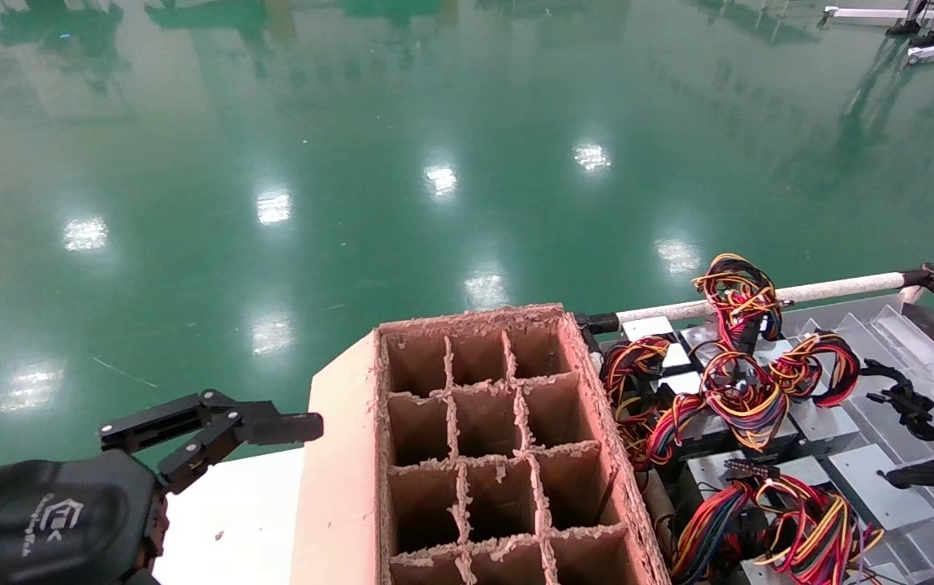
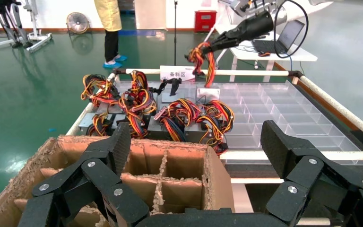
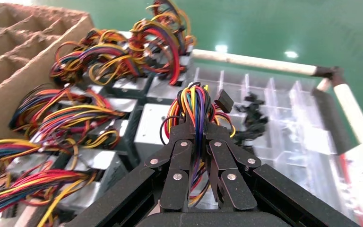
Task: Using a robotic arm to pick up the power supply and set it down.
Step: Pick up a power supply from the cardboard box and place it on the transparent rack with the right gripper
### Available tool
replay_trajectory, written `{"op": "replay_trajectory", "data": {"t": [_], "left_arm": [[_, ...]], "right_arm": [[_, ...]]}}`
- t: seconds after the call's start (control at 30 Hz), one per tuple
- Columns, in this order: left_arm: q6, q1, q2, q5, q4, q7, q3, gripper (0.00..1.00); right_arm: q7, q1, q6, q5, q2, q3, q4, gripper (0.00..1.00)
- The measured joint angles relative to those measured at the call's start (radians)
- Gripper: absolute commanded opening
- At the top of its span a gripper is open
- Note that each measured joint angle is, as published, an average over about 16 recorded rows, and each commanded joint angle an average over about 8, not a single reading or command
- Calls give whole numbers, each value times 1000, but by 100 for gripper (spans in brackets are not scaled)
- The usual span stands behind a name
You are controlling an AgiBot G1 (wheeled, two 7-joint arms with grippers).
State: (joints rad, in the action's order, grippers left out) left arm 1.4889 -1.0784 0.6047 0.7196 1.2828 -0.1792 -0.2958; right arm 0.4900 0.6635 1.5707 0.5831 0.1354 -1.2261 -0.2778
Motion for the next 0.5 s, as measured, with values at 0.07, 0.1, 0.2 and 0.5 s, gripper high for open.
{"op": "replay_trajectory", "data": {"t": [0.07,0.1,0.2,0.5], "left_arm": [[0,0,0,0,0,0,0,100],[0,0,0,0,0,0,0,100],[0,0,0,0,0,0,0,100],[-1,0,0,-1,0,0,-1,100]], "right_arm": [[1,15,0,-22,2,-1,-5,0],[2,23,0,-34,3,-1,-9,0],[2,47,2,-74,4,-3,-25,4],[-8,117,6,-187,-5,-7,-81,100]]}}
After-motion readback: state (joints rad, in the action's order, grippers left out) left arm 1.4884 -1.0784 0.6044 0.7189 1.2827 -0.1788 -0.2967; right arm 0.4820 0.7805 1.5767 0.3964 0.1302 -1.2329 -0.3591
